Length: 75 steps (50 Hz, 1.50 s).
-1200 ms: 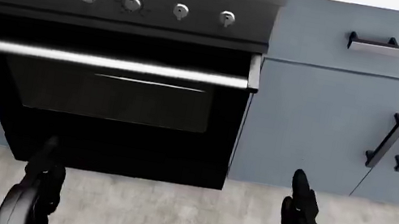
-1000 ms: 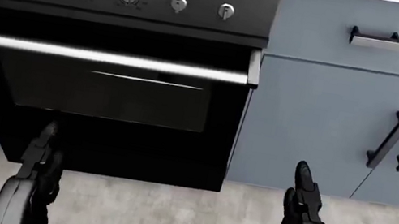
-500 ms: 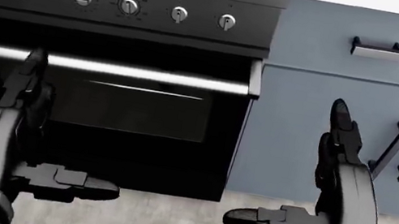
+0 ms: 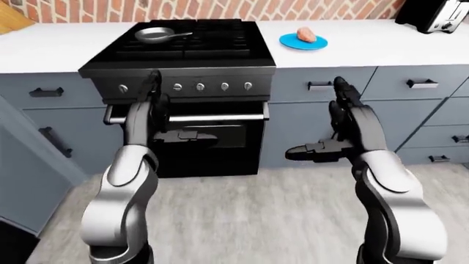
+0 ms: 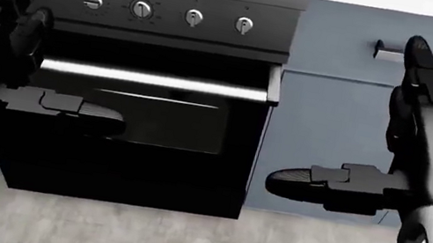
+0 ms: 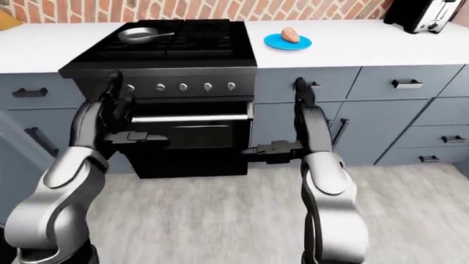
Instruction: Pick the sweet potato from the plate and place it in the pan.
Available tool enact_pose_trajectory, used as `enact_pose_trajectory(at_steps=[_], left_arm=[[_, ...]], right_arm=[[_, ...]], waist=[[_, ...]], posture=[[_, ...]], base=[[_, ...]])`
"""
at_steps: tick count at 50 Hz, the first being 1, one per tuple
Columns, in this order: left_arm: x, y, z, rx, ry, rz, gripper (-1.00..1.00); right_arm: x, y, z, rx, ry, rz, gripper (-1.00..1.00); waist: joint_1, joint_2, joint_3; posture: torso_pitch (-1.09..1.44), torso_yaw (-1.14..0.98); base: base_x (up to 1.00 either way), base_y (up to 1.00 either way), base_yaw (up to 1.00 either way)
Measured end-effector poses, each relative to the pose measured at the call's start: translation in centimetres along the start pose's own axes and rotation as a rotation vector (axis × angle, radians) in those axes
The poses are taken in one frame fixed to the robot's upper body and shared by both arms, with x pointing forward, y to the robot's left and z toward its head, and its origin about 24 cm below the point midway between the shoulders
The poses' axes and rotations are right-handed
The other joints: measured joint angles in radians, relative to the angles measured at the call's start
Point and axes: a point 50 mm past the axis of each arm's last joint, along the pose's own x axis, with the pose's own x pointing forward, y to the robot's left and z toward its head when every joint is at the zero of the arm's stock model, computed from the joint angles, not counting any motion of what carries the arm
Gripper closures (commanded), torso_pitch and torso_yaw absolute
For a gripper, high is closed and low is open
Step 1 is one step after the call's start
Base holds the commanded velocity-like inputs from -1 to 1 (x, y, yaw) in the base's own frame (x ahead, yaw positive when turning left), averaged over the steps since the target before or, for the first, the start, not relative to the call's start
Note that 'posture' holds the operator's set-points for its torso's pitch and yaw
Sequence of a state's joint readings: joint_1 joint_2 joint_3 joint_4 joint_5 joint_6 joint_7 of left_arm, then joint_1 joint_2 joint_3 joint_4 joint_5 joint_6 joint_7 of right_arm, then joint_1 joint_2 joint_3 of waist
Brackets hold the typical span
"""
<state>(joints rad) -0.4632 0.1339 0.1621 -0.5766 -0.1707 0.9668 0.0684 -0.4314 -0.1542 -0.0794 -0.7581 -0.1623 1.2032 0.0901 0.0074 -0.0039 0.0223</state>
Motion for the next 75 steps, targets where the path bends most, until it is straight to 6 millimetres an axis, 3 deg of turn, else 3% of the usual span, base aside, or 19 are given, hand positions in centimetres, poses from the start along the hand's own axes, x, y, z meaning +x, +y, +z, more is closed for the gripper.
enact_pose_trajectory(at_steps=[6, 12, 19, 28, 34, 41, 50, 59, 64, 68, 70, 72, 74, 75], left_arm=[[0.4, 0.0, 0.7, -0.005, 0.002, -0.008, -1.0], [0.1, 0.4, 3.3, -0.011, -0.05, 0.006, -1.0], [0.6, 0.1, 5.1, -0.014, -0.084, -0.004, -1.0], [0.4, 0.3, 6.2, -0.032, -0.097, -0.008, -1.0], [-0.1, 0.9, 7.5, -0.046, -0.132, 0.008, -1.0], [-0.3, 0.9, 7.5, -0.045, -0.126, 0.0, -1.0], [-0.5, 0.4, 7.5, -0.047, -0.13, -0.029, -1.0], [-0.5, 0.9, 7.5, -0.051, -0.135, 0.002, -1.0], [-0.5, 0.4, 7.5, -0.049, -0.13, -0.03, -1.0], [-0.8, 0.0, 7.8, -0.053, -0.142, -0.062, -1.0], [-0.7, 0.1, 7.9, -0.055, -0.142, -0.055, -1.0], [-0.7, 0.4, 8.0, -0.057, -0.148, -0.039, -1.0], [-0.7, 0.8, 7.8, -0.06, -0.142, -0.016, -1.0], [-0.6, 1.0, 7.6, -0.06, -0.131, -0.003, -1.0]], right_arm=[[-0.2, -0.1, 2.2, -0.013, -0.042, -0.003, -1.0], [-0.8, -1.0, 4.4, -0.013, -0.088, -0.029, -1.0], [-0.7, -1.4, 5.6, -0.021, -0.094, -0.034, -1.0], [-2.4, -2.5, 7.6, -0.021, -0.169, -0.068, -1.0], [-2.3, -2.3, 7.4, -0.022, -0.15, -0.066, -1.0], [-2.6, -2.3, 7.9, -0.022, -0.183, -0.061, -1.0], [-2.6, -2.4, 7.7, -0.015, -0.176, -0.068, -1.0], [-2.3, -1.4, 7.6, -0.027, -0.171, -0.021, -1.0], [-2.3, -1.9, 7.6, -0.019, -0.167, -0.05, -1.0], [-2.3, -2.2, 7.5, -0.01, -0.162, -0.077, -1.0], [-2.3, -2.1, 7.7, -0.013, -0.172, -0.07, -1.0], [-2.3, -1.9, 8.0, -0.018, -0.19, -0.058, -1.0], [-2.3, -1.5, 7.8, -0.02, -0.184, -0.033, -1.0], [-2.2, -1.3, 7.6, -0.023, -0.172, -0.019, -1.0]], waist=[[0.001, 0.002, 0.009], [0.002, 0.003, 0.016], [0.001, 0.007, 0.02], [0.0, 0.006, 0.029], [-0.002, 0.009, 0.034], [-0.003, 0.014, 0.011], [-0.011, 0.029, 0.021], [0.003, 0.006, 0.023], [-0.011, 0.02, 0.022], [-0.016, 0.009, 0.028], [-0.015, 0.029, 0.033], [-0.016, 0.067, 0.035], [0.0, 0.06, 0.044], [0.003, 0.067, 0.044]], posture=[[0.0, 0.0], [0.0, 0.0], [0.0, 0.0], [0.0, 0.0], [0.0, 0.0], [0.0, 0.0], [0.0, 0.0], [0.0, 0.0], [0.0, 0.0], [0.0, 0.0], [0.0, 0.0], [0.0, 0.0], [0.0, 0.0], [0.0, 0.0]], base=[[0.0, 0.0, 0.0], [0.0, 0.0, 0.0], [0.0, 0.0, 0.0], [0.0, 0.0, 0.0], [0.04, 0.0, 0.0], [0.05, 0.0, 0.0], [0.09, 0.0, 0.0], [0.11, 0.0, 0.0], [0.1, 0.0, 0.0], [0.12, 0.0, 0.0], [0.12, 0.0, 0.0], [0.12, 0.0, 0.0], [0.11, 0.0, 0.0], [0.12, 0.0, 0.0]])
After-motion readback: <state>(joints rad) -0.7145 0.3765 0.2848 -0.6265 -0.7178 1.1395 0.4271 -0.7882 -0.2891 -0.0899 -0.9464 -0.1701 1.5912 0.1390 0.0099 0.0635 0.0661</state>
